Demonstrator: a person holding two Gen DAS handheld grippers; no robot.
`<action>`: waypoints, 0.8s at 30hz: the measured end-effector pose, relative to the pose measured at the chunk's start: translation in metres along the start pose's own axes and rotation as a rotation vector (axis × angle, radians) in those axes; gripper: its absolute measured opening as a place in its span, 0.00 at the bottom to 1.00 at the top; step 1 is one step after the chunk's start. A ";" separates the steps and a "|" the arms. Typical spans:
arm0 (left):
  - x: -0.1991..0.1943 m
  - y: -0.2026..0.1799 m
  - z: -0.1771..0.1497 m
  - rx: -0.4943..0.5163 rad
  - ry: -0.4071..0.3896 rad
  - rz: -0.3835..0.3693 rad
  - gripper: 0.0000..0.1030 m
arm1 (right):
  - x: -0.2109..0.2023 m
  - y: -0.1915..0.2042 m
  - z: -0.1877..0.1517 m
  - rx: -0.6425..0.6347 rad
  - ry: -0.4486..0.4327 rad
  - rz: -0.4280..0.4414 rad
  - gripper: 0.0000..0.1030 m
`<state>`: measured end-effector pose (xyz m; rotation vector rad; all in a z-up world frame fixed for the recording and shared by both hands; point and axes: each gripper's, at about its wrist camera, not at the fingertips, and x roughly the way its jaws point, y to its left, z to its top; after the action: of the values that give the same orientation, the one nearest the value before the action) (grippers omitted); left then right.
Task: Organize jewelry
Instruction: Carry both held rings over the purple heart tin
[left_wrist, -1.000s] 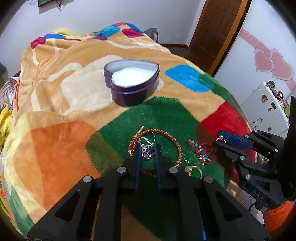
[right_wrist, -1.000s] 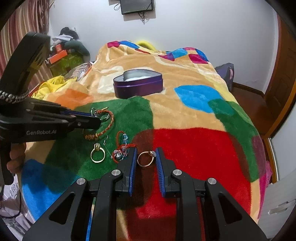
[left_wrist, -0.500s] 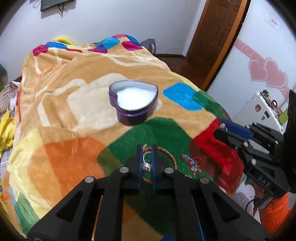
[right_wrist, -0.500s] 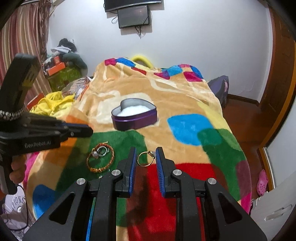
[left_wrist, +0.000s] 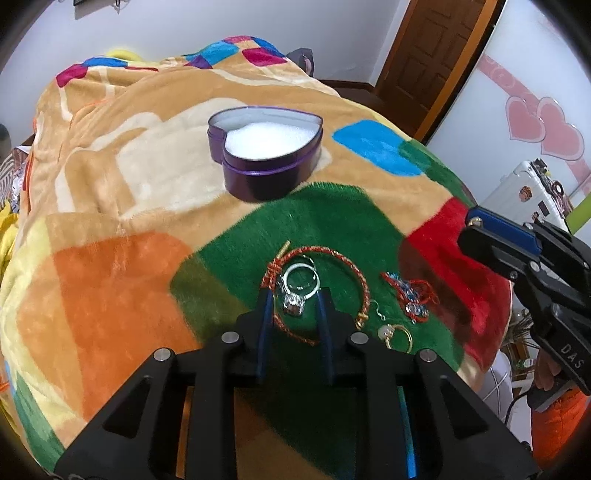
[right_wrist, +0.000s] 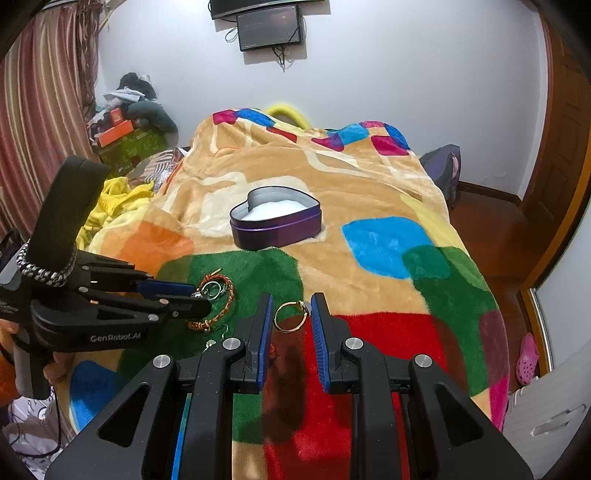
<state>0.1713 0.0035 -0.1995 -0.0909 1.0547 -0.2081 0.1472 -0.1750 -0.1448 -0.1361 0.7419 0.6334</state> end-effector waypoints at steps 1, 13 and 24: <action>0.001 -0.001 0.000 0.006 0.001 0.003 0.22 | 0.000 0.000 -0.001 0.001 0.000 0.000 0.18; -0.024 -0.004 0.004 0.052 -0.076 0.015 0.10 | 0.003 0.004 0.020 -0.021 -0.036 0.007 0.18; -0.052 0.017 0.041 -0.001 -0.208 0.021 0.10 | 0.026 0.010 0.054 -0.027 -0.067 0.036 0.18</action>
<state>0.1846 0.0300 -0.1375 -0.1003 0.8484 -0.1747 0.1873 -0.1363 -0.1211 -0.1260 0.6725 0.6790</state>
